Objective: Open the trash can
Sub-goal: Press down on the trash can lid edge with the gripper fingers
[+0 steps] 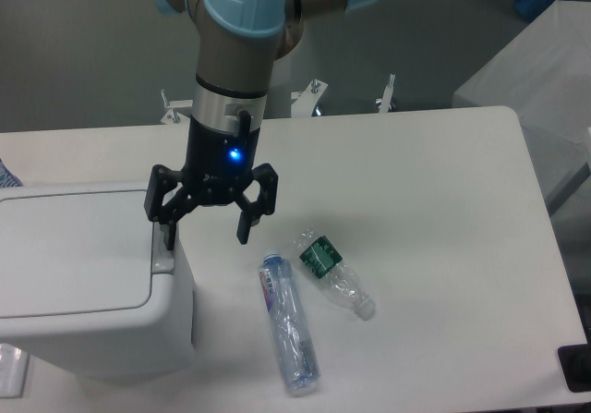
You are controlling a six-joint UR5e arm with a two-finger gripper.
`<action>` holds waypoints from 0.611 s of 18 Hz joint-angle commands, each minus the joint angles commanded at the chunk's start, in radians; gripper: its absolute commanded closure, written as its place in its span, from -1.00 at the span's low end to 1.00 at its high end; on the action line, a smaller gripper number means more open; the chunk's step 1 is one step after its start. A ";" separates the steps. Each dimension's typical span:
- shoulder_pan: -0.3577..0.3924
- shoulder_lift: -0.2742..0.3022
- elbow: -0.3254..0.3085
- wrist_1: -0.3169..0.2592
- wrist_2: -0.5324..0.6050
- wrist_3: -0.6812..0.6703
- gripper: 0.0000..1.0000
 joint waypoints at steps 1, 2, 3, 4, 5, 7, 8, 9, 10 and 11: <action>0.000 -0.002 0.000 -0.002 0.000 0.000 -1.00; 0.000 -0.002 0.000 -0.002 0.000 0.000 -1.00; 0.000 -0.002 0.000 -0.002 0.000 0.000 -1.00; 0.000 -0.002 0.000 0.000 0.000 0.002 -1.00; 0.000 -0.005 0.000 0.000 0.002 0.002 -1.00; 0.000 -0.006 0.000 0.000 0.002 0.002 -1.00; 0.000 -0.006 0.000 0.000 0.002 0.002 -1.00; 0.000 -0.008 0.000 0.000 0.002 0.002 -1.00; 0.000 -0.008 0.002 -0.002 0.002 0.000 -1.00; 0.000 -0.008 0.000 -0.002 0.002 0.002 -1.00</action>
